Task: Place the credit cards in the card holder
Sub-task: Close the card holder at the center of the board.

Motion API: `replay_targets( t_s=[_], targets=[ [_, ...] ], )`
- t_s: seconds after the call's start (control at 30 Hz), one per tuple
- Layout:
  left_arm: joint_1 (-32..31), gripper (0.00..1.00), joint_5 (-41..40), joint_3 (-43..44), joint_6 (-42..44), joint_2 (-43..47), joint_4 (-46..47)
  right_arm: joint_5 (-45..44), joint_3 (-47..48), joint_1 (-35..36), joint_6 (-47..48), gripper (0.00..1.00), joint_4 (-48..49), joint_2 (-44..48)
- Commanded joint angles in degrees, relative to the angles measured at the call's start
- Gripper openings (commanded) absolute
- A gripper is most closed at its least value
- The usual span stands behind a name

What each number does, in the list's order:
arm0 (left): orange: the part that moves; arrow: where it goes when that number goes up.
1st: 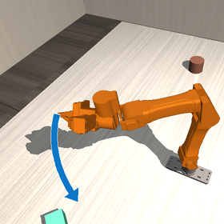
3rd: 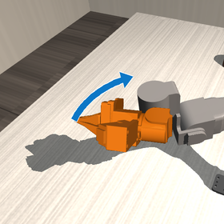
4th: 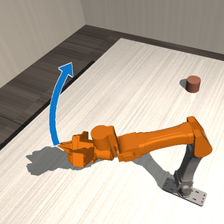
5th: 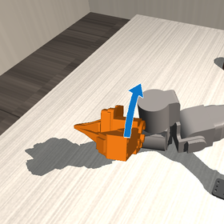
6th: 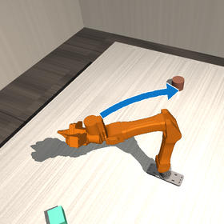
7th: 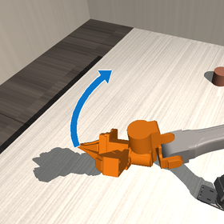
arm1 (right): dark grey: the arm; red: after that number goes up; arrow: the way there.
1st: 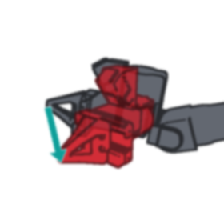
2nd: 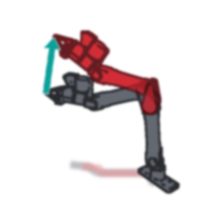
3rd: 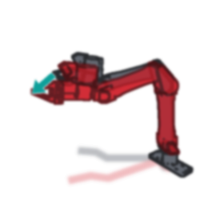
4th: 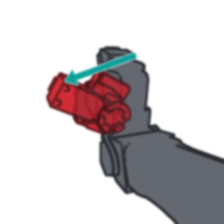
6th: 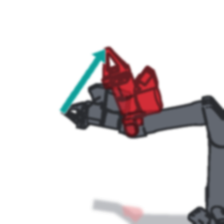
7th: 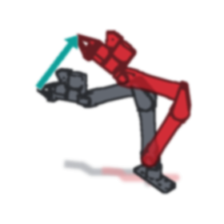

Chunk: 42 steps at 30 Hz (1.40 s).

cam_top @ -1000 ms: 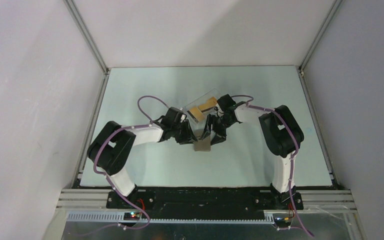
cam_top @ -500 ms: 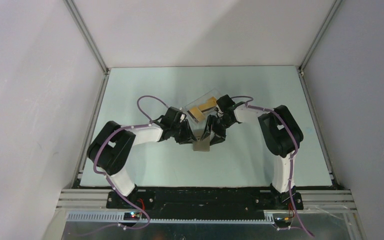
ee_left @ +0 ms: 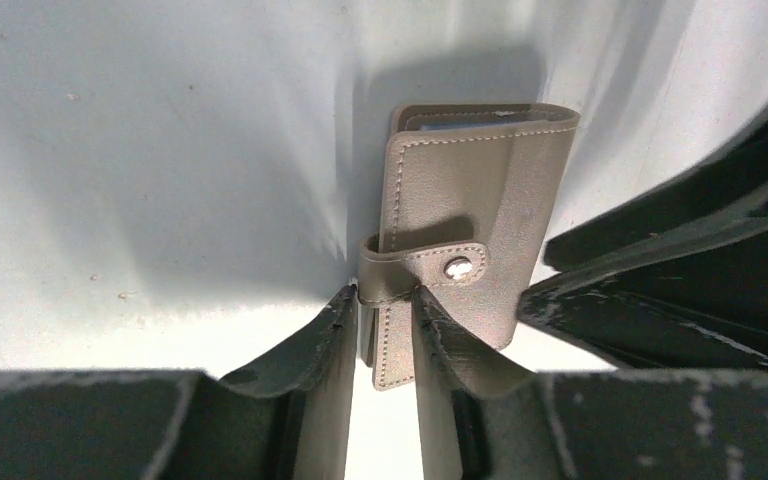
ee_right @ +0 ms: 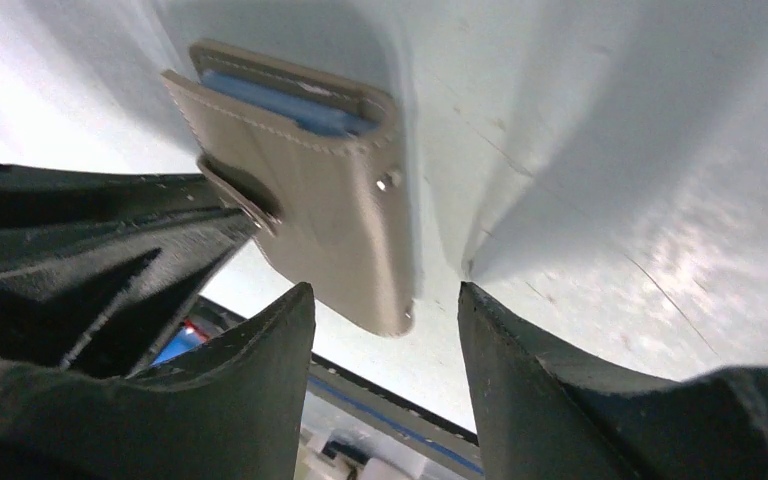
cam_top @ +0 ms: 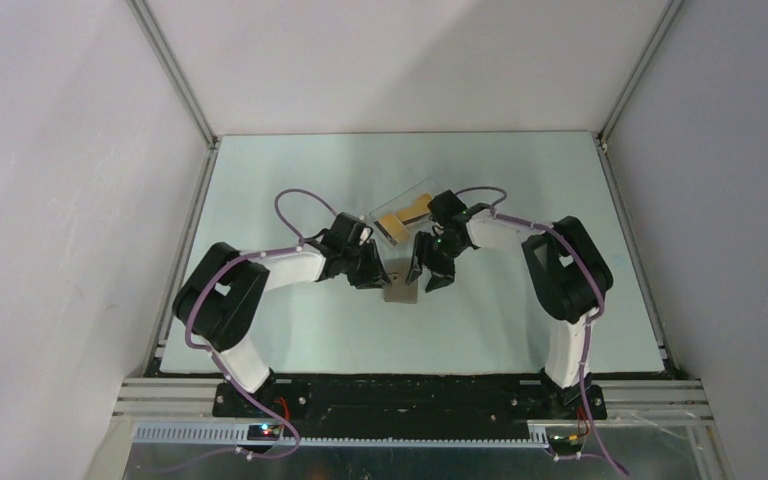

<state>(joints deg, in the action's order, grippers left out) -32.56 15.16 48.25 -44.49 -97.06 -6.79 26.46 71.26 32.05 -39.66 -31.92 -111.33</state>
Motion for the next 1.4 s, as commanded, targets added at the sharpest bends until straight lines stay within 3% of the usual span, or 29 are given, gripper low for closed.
replay_targets(
  t_s=[0.0,0.07,0.3,0.5,0.93,1.37],
  targets=[
    [0.1,0.31,-1.9,1.8,1.9,1.4,-2.5,-7.2,-0.3,-0.3,4.4,0.57,-3.9,7.3],
    [0.1,0.31,-1.8,1.9,1.9,1.3,-2.5,-4.4,-0.3,-0.4,4.3,0.53,-2.0,8.6],
    [0.2,0.31,-1.9,2.2,2.1,0.7,-2.9,4.1,-0.2,-0.4,0.7,0.19,6.5,6.3],
    [0.1,0.31,-2.2,2.1,1.8,0.4,-3.0,8.1,2.1,0.5,-0.4,0.01,8.8,1.9],
    [0.1,0.31,-1.9,2.3,2.0,-0.2,-3.1,11.5,2.8,1.0,-3.2,0.0,14.6,-2.5],
    [0.0,0.31,-1.9,2.3,2.1,-0.4,-3.3,8.8,2.8,1.5,-2.6,0.0,12.6,-6.0]
  ],
)
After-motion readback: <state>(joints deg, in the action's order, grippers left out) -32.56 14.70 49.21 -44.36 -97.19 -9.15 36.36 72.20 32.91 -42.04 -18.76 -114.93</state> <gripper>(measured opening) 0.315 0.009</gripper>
